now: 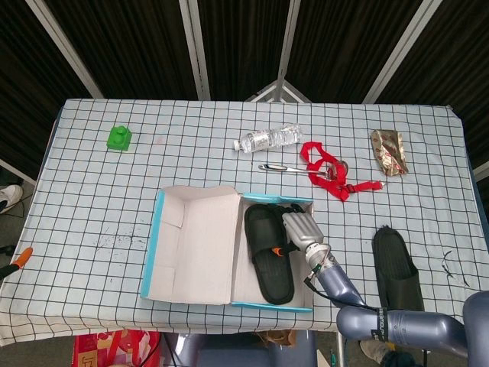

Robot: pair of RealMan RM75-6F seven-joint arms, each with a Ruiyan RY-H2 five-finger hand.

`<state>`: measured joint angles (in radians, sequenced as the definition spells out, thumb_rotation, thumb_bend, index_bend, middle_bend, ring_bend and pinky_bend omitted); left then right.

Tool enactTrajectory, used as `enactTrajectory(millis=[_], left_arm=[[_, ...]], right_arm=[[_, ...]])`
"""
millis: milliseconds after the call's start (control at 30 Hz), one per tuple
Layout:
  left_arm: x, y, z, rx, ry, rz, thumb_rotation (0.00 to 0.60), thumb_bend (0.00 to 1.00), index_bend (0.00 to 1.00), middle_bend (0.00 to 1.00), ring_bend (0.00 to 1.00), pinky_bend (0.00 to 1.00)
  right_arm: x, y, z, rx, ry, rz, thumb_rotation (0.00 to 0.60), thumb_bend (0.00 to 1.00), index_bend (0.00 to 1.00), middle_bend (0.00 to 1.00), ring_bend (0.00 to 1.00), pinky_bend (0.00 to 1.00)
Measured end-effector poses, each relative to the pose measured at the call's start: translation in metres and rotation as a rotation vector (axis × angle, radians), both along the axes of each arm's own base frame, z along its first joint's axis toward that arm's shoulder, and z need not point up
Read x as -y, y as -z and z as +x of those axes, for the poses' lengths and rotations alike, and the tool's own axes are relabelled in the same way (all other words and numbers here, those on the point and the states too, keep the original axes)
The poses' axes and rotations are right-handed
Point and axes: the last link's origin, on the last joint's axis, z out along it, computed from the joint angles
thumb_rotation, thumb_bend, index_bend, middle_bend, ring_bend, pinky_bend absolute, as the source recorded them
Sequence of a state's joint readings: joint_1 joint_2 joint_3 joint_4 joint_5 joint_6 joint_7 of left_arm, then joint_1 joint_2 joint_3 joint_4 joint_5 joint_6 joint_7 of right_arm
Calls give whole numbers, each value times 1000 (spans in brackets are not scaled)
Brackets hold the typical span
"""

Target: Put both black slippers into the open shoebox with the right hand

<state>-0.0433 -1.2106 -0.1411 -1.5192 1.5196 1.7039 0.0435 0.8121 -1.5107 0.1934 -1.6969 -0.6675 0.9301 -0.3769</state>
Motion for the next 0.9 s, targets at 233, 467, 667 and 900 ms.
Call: enactTrajectory(millis=[233,467,667,900], left_arm=[[0,0,0,0,-2,-3,600,72,139,0,0,99],[0,0,0,2,-2,0,600,72,139,0,0,99],[0,-1,0,4,-4,-1,600,72,139,0,0,99],[0,0,0,4,-2,-3,600,72,139,0,0,99]], right_arm=[[0,-11,2,-18,-9,-8,600,242,72,148,150,20],[-2,-25,6,-62,-25,7,600,243,66,117,133,20],[-6,-47,19,-33,-30,8,600,243,66,117,132,20],[0,-95,30,54,-7,-67,600,242,66,117,134,20]])
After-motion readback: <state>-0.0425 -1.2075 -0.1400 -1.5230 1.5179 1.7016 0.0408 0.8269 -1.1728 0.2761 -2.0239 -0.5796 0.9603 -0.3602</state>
